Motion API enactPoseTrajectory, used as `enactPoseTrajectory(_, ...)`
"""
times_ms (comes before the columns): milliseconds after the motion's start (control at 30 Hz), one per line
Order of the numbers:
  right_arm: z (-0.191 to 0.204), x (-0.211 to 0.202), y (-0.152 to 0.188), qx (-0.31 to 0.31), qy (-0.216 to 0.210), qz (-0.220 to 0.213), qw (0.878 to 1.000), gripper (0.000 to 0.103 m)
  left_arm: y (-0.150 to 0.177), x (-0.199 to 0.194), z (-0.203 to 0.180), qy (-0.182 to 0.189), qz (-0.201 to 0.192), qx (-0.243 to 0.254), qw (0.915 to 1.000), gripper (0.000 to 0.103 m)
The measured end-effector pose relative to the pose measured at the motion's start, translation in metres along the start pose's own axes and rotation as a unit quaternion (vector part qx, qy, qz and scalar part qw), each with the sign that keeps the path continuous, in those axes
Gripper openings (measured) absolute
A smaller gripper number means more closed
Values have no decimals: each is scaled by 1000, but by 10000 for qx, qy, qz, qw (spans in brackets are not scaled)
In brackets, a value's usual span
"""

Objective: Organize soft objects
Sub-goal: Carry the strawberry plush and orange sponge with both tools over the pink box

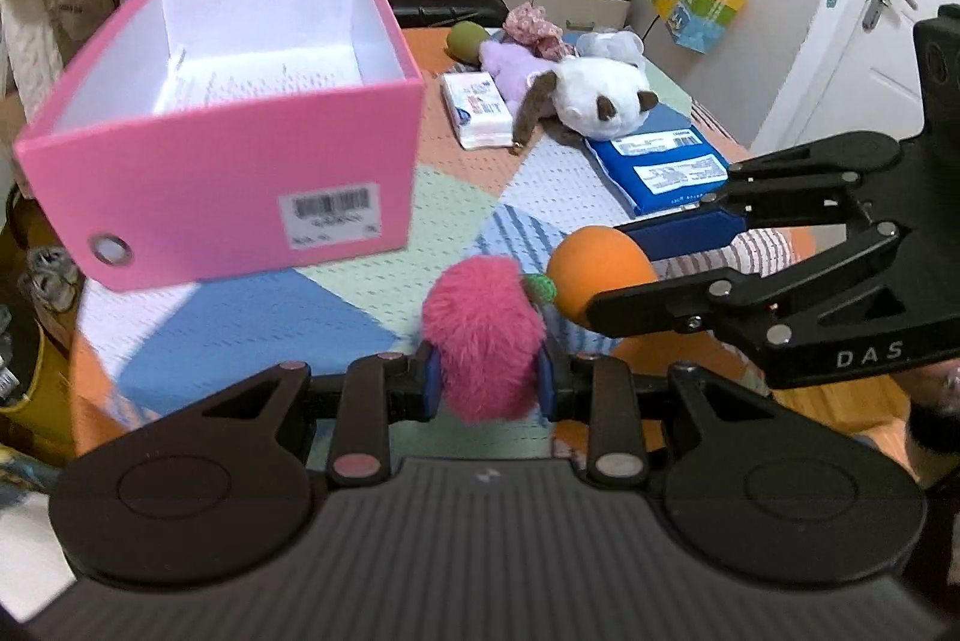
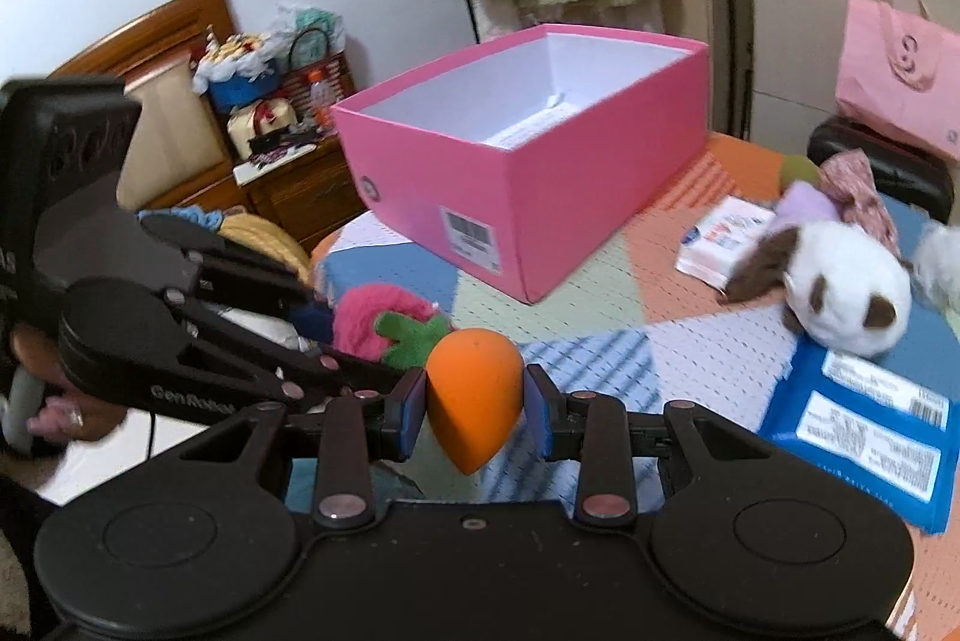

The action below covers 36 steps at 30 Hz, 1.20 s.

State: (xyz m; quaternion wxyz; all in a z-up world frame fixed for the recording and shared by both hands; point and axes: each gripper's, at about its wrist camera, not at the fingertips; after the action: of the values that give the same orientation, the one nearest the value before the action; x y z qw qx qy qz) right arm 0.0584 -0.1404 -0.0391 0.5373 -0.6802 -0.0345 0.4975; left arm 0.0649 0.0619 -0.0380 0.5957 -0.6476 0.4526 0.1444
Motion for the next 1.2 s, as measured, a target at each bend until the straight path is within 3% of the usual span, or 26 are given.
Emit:
enactPoseTrajectory(167,7,-4,-23,-191,-100,-50,9998,40,-26,-25,19,167,-82,-97,9998,29)
enactPoseTrajectory(500,-5,2,-88,-594,-74,-320,9977,40,-97,-54,38,221,-754,67,9969,29)
enactPoseTrajectory(633,-24,14,-120,-727,65,-378,9966,40,-134,-39,44,266,-878,50,9958,29)
enactPoseTrajectory(867,-67,54,-171,-1071,409,-40,9934,40,-181,4,70,24,-990,-83,9951,29)
enactPoseTrajectory(1033,-95,92,-193,-1547,616,312,9855,39,-206,45,90,55,-632,-347,9974,29)
enactPoseTrajectory(1200,-117,134,-211,-1906,619,757,9768,39,-228,82,112,-184,-360,-557,9976,29)
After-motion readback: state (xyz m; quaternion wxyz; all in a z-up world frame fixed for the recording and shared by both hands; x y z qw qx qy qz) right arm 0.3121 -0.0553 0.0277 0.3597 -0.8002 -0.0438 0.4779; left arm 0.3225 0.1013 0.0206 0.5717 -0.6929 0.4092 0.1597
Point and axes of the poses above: each gripper's, at about its wrist camera, not at the fingertips, and x roughly the way its jaws point, z to its left, y to its underside, and after that the axes turned 9 degrees about -x, right-handed
